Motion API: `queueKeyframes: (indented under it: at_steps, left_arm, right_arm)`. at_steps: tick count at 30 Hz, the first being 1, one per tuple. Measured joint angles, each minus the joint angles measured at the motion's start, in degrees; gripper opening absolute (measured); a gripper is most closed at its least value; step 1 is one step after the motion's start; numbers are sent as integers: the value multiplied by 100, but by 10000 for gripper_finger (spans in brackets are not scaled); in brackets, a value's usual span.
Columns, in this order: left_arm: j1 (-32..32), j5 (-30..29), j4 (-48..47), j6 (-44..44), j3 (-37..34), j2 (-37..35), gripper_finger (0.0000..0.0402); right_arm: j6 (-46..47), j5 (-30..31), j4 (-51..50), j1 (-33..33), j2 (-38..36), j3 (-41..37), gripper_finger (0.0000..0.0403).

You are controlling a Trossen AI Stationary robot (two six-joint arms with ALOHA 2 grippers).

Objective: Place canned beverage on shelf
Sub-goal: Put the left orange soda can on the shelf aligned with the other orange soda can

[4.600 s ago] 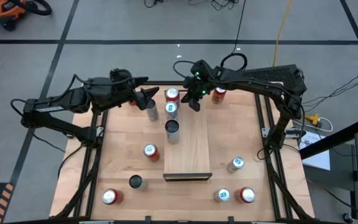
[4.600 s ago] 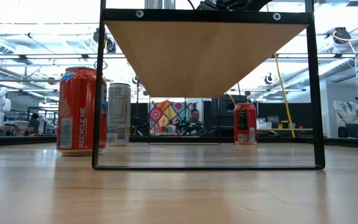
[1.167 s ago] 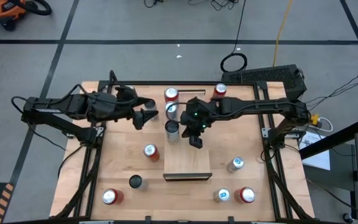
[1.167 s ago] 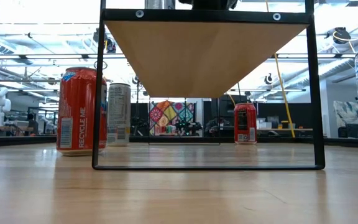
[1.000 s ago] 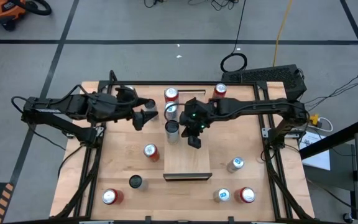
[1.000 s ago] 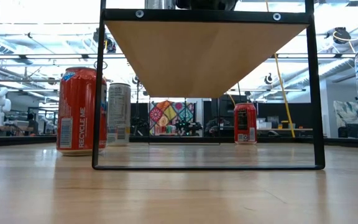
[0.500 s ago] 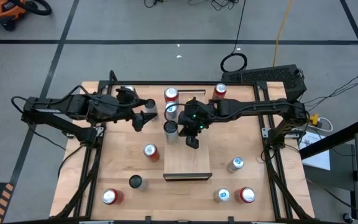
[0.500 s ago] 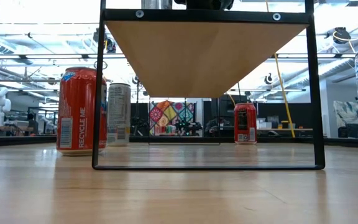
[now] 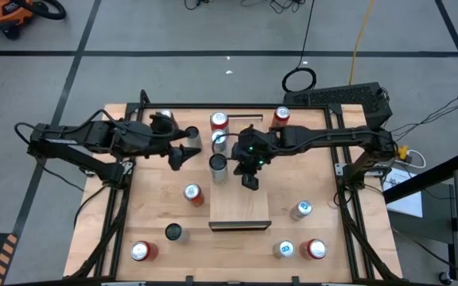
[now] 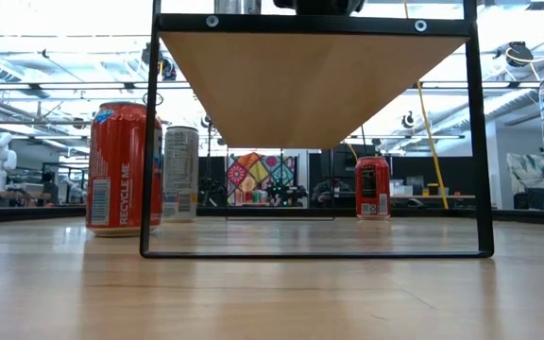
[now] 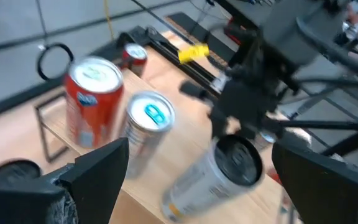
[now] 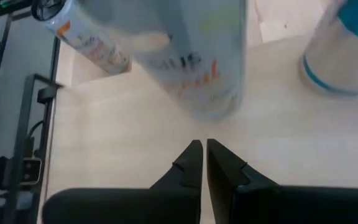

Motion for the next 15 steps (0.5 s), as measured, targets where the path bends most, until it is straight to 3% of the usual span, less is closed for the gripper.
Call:
queueKeyframes:
  at_steps: [15]
  left_arm:
    - [-1106, 144, -1080, -1284, 2, 0, 398]
  right_arm:
    - [80, -1, -1366, -2, -1048, 4, 0]
